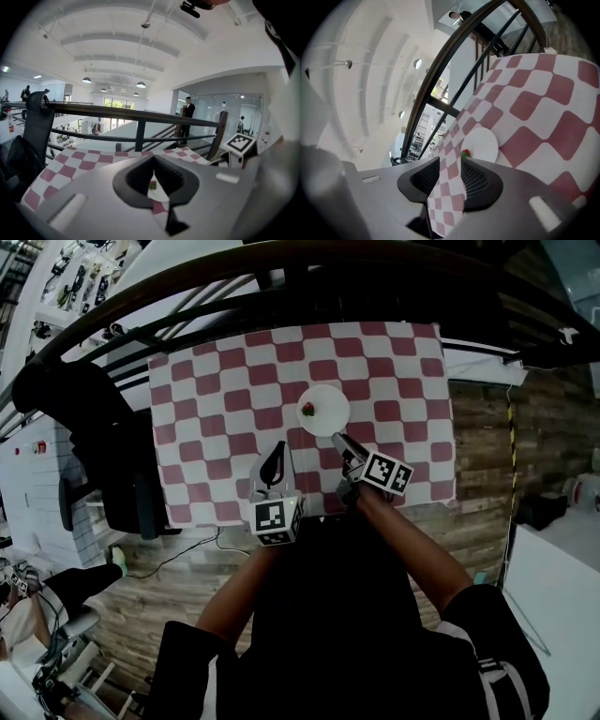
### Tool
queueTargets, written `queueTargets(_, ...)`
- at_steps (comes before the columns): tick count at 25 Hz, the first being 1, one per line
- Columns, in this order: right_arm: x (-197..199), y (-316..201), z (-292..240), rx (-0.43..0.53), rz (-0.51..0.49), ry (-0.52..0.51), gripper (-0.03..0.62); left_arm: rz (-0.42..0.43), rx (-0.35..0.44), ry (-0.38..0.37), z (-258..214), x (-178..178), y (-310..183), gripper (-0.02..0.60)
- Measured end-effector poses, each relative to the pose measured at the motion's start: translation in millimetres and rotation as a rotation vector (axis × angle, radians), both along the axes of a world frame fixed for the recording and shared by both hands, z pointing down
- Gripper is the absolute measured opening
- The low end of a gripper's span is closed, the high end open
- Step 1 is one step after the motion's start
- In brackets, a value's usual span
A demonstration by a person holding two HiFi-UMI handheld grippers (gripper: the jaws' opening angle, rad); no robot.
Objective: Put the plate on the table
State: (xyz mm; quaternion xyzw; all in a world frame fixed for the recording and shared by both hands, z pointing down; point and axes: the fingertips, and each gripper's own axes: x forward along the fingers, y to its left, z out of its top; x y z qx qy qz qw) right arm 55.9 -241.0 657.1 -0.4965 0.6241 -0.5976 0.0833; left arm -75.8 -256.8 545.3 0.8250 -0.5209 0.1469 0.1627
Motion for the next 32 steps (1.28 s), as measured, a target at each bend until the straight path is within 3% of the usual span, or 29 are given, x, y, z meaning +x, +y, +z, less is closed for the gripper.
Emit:
queueTargets(5,6.6,6.6,-45.4,0.089,0.029,0.021,0.092,0.035,0.021,0.052,-12.2,3.6,18.3,0.009)
queueTargets(9,21.4,17.5,-82.5,0.206,0.084,0.141,0.000,0.061,0.031,0.094,-24.5,7.0,33.4,0.009)
queueTargets(21,-16.8,76.2,-192.2,0.578,-0.029,0.520,-0.002,0.145,0.158,0.150,-79.8,21.5,79.1,0.009)
queueTargets(28,-38.0,103.9,-224.5,0.679,-0.026,0.656,-0.002,0.150,0.198,0.186,-99.2,16.2,101.7,0.009)
queueTargets(32,-45.7,117.8,-226.9,0.681,-0.019,0.722,-0.002,0.149,0.235,0.196,-109.9,9.1,111.5,0.009)
